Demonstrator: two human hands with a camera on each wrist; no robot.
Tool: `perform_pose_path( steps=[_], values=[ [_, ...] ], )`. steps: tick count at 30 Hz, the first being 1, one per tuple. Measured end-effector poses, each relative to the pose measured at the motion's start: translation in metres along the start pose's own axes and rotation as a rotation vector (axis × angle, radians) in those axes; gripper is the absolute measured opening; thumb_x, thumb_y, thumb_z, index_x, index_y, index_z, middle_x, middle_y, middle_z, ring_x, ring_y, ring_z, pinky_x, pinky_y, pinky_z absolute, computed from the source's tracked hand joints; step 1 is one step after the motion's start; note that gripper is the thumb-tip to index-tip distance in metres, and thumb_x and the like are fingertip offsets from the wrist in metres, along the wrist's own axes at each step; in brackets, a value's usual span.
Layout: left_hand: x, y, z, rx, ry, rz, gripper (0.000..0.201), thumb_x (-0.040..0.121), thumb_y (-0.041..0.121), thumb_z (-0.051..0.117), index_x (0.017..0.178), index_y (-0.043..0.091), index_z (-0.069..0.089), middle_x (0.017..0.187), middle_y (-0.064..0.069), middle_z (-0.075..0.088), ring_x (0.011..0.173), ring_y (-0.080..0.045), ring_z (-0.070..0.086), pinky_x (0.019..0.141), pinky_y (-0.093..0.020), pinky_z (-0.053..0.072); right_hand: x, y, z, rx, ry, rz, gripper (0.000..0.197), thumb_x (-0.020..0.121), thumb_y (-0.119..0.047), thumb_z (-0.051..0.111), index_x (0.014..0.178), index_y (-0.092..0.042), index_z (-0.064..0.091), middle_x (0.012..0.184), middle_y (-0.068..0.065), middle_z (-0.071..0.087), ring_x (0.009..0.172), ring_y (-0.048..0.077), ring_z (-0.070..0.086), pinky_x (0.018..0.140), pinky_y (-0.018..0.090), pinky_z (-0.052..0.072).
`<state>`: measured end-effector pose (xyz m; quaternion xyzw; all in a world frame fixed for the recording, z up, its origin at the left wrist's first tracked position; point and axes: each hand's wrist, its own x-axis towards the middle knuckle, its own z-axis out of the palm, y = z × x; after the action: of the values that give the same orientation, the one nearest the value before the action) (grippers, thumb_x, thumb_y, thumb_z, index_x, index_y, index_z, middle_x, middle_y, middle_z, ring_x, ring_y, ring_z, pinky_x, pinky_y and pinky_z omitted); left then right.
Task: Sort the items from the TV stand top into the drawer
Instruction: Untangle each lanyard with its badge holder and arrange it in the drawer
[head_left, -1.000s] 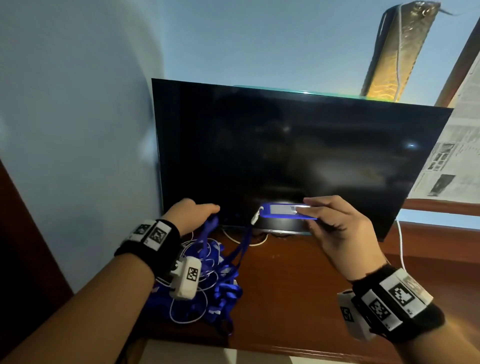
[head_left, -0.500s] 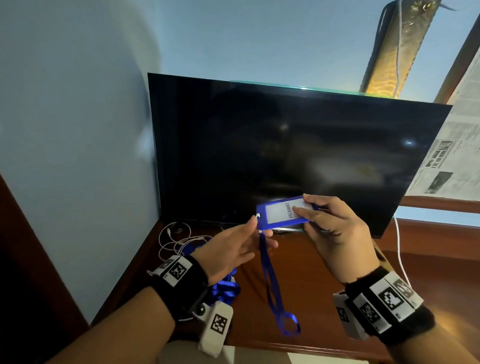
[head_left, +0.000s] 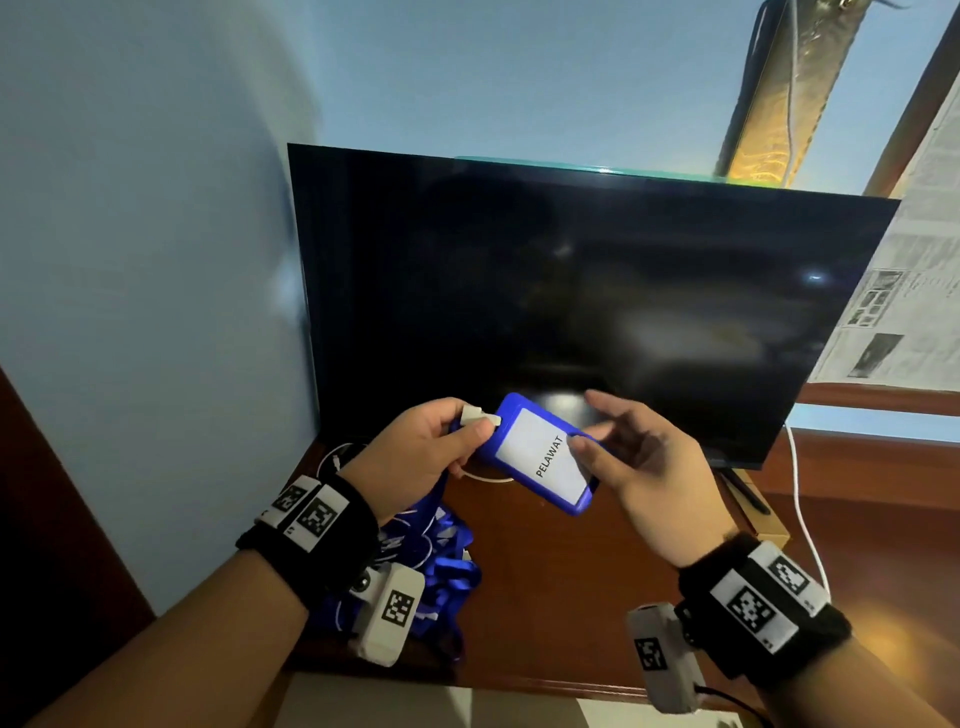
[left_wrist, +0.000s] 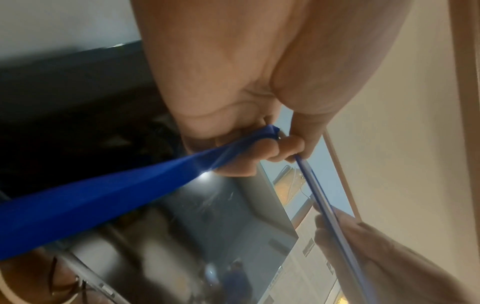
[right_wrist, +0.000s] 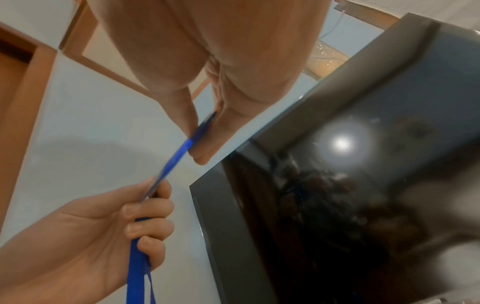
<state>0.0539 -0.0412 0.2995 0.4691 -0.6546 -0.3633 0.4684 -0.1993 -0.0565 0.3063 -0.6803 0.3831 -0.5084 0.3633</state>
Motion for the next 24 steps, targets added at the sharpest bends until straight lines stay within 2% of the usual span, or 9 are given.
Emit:
perform_pose_path(
  steps=[3, 6, 9, 12, 15, 17, 19, 21, 24],
  values=[
    [-0.001, 0.001, -0.01, 0.085, -0.008, -0.022, 0.018, 0.1, 0.036, 0.064, 0.096, 0.02, 0.07, 0.069, 0.007, 0.064, 0.067, -0.007, 0.059, 0.073, -0.031, 0.05, 0.006, 0.006, 0.0, 0.029, 0.002, 0.033, 0.024, 0.091, -0.014, 0.074, 0.115, -0.016, 0.071, 0.09, 0.006, 0.077, 0.089, 0.025, 0.074, 0.07, 0.032, 0.059],
    [-0.007, 0.005, -0.024, 0.209, 0.009, -0.042, 0.014, 0.098, 0.037, 0.065, 0.098, 0.027, 0.074, 0.085, 0.007, 0.075, 0.075, 0.0, 0.066, 0.074, -0.021, 0.047, 0.012, 0.01, -0.008, -0.08, 0.092, -0.021, 0.011, 0.097, -0.012, 0.069, 0.106, -0.015, 0.073, 0.085, -0.002, 0.077, 0.079, 0.012, 0.073, 0.064, 0.024, 0.058],
    [-0.017, 0.008, -0.038, 0.427, 0.02, -0.051, 0.015, 0.099, 0.041, 0.062, 0.094, 0.032, 0.074, 0.089, 0.01, 0.075, 0.082, -0.001, 0.068, 0.074, -0.016, 0.047, 0.021, 0.018, -0.022, -0.157, 0.191, -0.021, 0.012, 0.098, -0.017, 0.068, 0.109, -0.018, 0.072, 0.092, -0.004, 0.075, 0.083, 0.011, 0.073, 0.075, 0.033, 0.062],
    [-0.027, 0.021, -0.044, 0.526, 0.0, -0.042, 0.015, 0.098, 0.043, 0.062, 0.093, 0.033, 0.072, 0.084, 0.012, 0.072, 0.077, -0.003, 0.069, 0.066, -0.015, 0.049, 0.023, 0.02, -0.028, -0.346, 0.179, -0.032, 0.022, 0.097, -0.022, 0.069, 0.119, -0.021, 0.069, 0.102, -0.006, 0.072, 0.093, 0.001, 0.069, 0.078, 0.019, 0.058],
    [-0.028, 0.05, -0.035, 0.567, -0.085, 0.077, 0.014, 0.098, 0.041, 0.064, 0.09, 0.031, 0.072, 0.083, 0.014, 0.07, 0.077, -0.005, 0.069, 0.065, -0.016, 0.05, 0.017, 0.019, -0.014, -0.369, 0.111, -0.048, 0.022, 0.095, -0.017, 0.072, 0.117, -0.021, 0.067, 0.099, -0.009, 0.07, 0.086, -0.014, 0.064, 0.069, 0.006, 0.05],
    [-0.022, 0.071, -0.024, 0.576, -0.156, 0.133, 0.017, 0.098, 0.041, 0.064, 0.088, 0.029, 0.072, 0.082, 0.012, 0.071, 0.078, -0.004, 0.069, 0.066, -0.018, 0.052, 0.013, 0.02, 0.001, -0.379, 0.048, -0.06, 0.02, 0.094, -0.019, 0.073, 0.113, -0.024, 0.069, 0.097, -0.009, 0.072, 0.084, -0.008, 0.066, 0.068, 0.011, 0.054],
    [-0.01, 0.086, -0.014, 0.644, -0.199, 0.148, 0.022, 0.097, 0.048, 0.062, 0.087, 0.03, 0.07, 0.081, 0.01, 0.071, 0.075, -0.004, 0.068, 0.068, -0.027, 0.055, 0.007, 0.02, 0.017, -0.402, -0.024, -0.073, 0.017, 0.093, -0.023, 0.075, 0.109, -0.029, 0.07, 0.092, -0.013, 0.073, 0.083, -0.001, 0.069, 0.074, 0.026, 0.06],
    [0.006, 0.094, -0.009, 0.706, -0.206, 0.173, 0.026, 0.096, 0.053, 0.06, 0.085, 0.031, 0.07, 0.08, 0.009, 0.07, 0.073, -0.005, 0.067, 0.07, -0.031, 0.055, 0.0, 0.015, 0.03, -0.336, -0.105, -0.047, 0.011, 0.094, -0.025, 0.073, 0.104, -0.03, 0.07, 0.089, -0.013, 0.074, 0.083, 0.002, 0.071, 0.074, 0.035, 0.062],
    [0.031, 0.093, -0.016, 0.747, -0.187, 0.145, 0.031, 0.098, 0.051, 0.061, 0.082, 0.026, 0.07, 0.078, 0.006, 0.068, 0.072, -0.005, 0.063, 0.07, -0.025, 0.049, -0.011, 0.007, 0.039, -0.21, -0.184, -0.021, 0.007, 0.095, -0.024, 0.073, 0.1, -0.028, 0.072, 0.093, -0.008, 0.077, 0.086, 0.007, 0.074, 0.075, 0.041, 0.063]
  ],
)
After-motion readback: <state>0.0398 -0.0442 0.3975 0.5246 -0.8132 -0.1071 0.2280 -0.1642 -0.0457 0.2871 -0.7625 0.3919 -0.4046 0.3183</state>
